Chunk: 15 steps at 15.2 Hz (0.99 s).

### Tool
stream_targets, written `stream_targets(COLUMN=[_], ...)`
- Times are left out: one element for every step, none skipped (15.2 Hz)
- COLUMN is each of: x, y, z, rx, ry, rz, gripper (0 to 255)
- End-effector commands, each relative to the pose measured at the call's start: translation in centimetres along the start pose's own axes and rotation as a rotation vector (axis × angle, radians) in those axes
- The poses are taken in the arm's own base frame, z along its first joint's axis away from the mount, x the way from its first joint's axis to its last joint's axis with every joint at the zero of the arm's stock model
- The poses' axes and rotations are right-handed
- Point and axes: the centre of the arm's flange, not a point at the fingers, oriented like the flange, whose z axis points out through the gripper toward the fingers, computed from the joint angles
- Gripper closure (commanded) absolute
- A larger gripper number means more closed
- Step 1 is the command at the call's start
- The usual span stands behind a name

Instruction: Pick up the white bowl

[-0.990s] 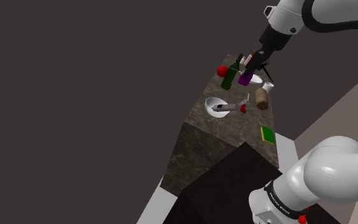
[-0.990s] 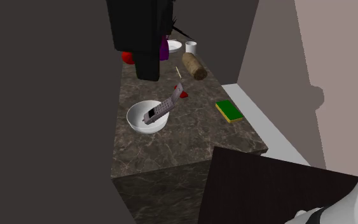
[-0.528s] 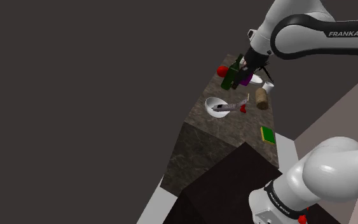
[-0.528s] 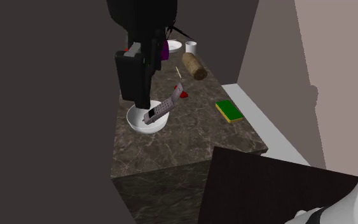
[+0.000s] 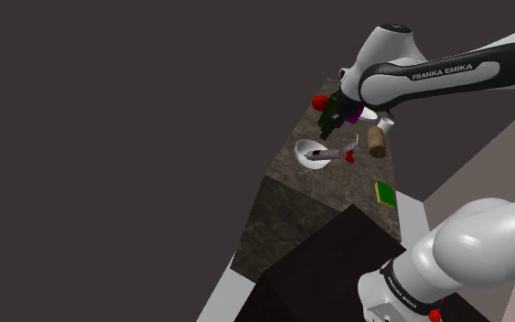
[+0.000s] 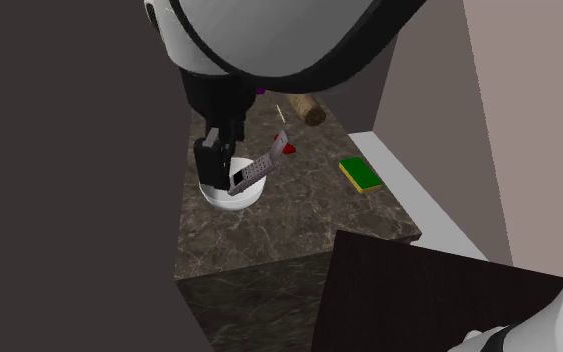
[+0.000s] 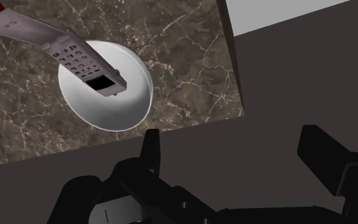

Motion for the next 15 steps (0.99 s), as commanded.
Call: stream_targets(x=[0.6, 0.9, 1.2, 1.5, 1.8, 2.1, 2.4, 2.6, 2.9, 3.2, 3.5, 3.8, 4.1, 4.3, 4.6], y=[0.6, 1.0, 1.4, 1.8, 2.3, 2.7, 3.1, 3.5, 3.9, 4.4, 4.8, 5.2, 5.6, 6.1, 6.5], z=[2.6, 3.8, 5.0, 6.2, 7.4, 8.6, 9.9, 11.1, 12.3, 13.5, 14.7, 15.9, 17.1, 18.3, 19.6], rx=[-0.003, -0.004, -0.005, -0.006, -0.007, -0.008, -0.009, -0.01, -0.011, -0.012, -0.013, -0.014, -0.015, -0.016, -0.017], ry=[0.001, 0.001, 0.001, 0.0, 0.0, -0.001, -0.001, -0.001, -0.002, -0.002, -0.003, -0.003, -0.003, -0.004, -0.004], rz=[0.001, 0.001, 0.002, 0.002, 0.003, 0.003, 0.004, 0.004, 0.005, 0.005, 0.006, 0.006, 0.007, 0.008, 0.008], gripper=[0, 0, 0, 0, 0, 0, 0, 0, 0, 0, 0, 0, 0, 0, 0])
